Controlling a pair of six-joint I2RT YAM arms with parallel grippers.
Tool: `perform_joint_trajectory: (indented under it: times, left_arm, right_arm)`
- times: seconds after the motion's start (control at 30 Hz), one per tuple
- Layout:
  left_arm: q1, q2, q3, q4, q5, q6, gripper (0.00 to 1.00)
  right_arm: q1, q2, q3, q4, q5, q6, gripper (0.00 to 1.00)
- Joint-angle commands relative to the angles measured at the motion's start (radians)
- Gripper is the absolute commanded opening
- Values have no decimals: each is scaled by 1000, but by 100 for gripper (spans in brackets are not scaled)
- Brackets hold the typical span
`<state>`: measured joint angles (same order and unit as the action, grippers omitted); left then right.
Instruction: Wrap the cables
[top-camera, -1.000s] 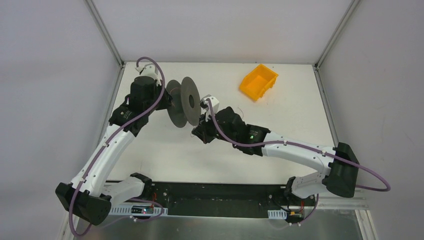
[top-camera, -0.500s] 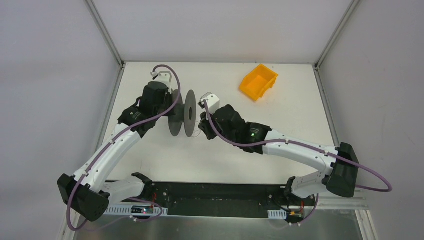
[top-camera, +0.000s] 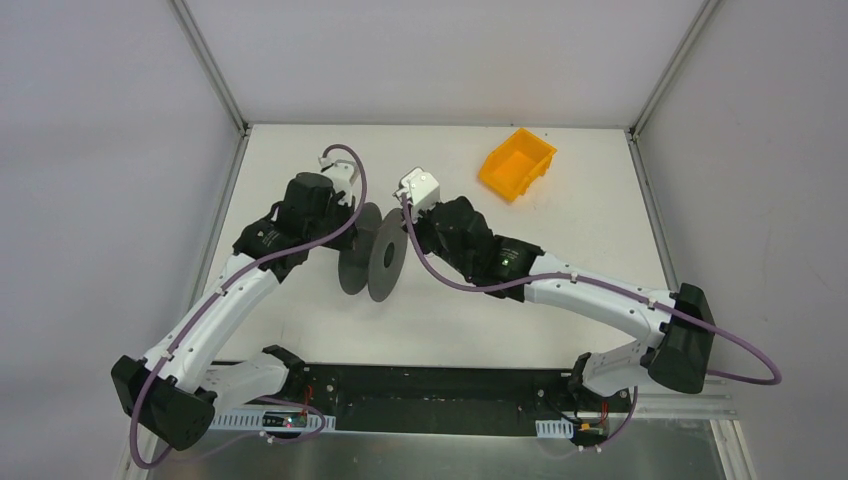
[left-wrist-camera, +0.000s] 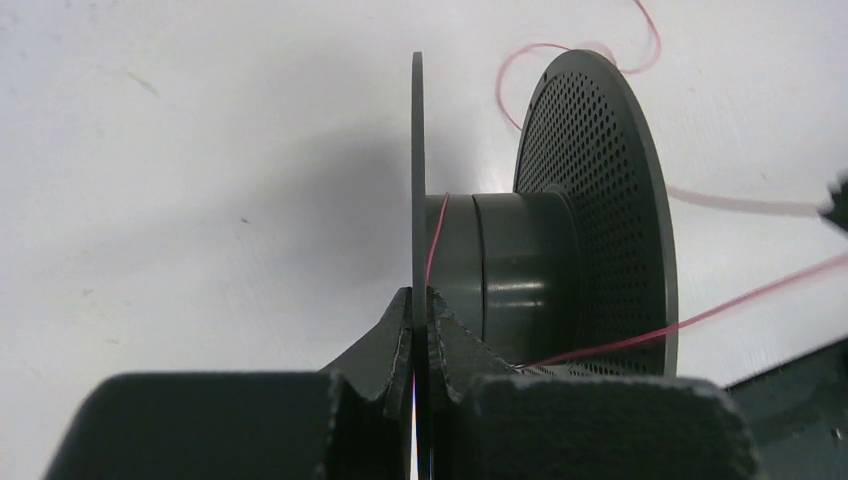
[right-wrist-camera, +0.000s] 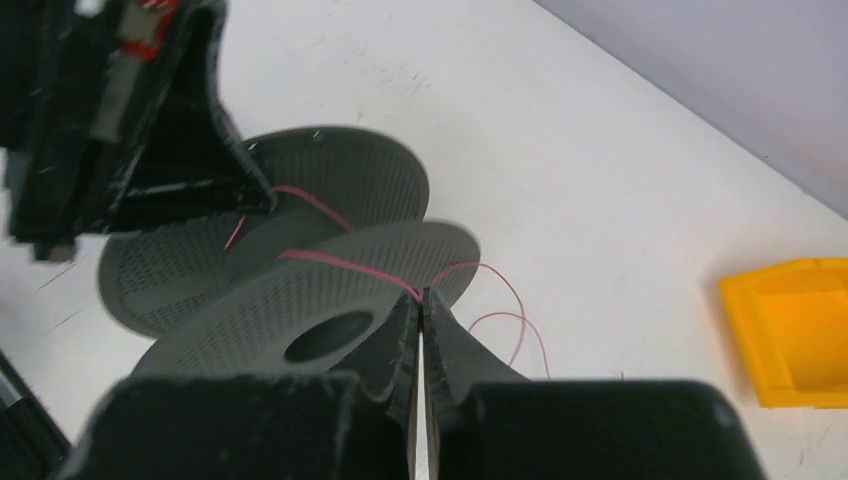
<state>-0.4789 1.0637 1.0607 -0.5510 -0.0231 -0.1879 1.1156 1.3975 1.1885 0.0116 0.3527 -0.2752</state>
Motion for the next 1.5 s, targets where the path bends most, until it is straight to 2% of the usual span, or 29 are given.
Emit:
perform_joint_trajectory:
  times: [0.0, 0.27, 0.5, 0.63, 0.73, 0.97, 1.13, 1.3, 1.47]
  left_arm:
    - [-12, -65, 2, -4, 163, 58, 0]
    - [-12, -90, 42, -66, 307, 68, 0]
    - [-10, -134, 61, -106, 346, 50, 0]
    - [-10, -143, 86, -131, 321, 40, 0]
    - [-5, -134, 113, -158, 298, 35, 0]
    - [53, -141, 174, -199, 261, -37, 0]
    - [102, -148, 191, -202, 299, -75, 0]
    - [139, -145, 202, -201, 362, -119, 0]
    - [170, -153, 214, -194, 366, -176, 0]
  right_arm:
    - [-44, 24, 67, 68, 7, -75, 2]
    - [-108, 29, 19, 27, -125, -20, 12]
    - [-172, 5, -94, 42, -238, 56, 22]
    - [-208, -29, -184, 110, -337, 83, 30]
    - [-244, -39, -243, 180, -470, 91, 37]
    - [-318, -19, -382, 388, -616, 114, 49]
    - [-375, 4, -422, 458, -715, 138, 52]
    - [-420, 40, -419, 459, -758, 135, 53]
    - [-426, 81, -398, 473, -827, 154, 54]
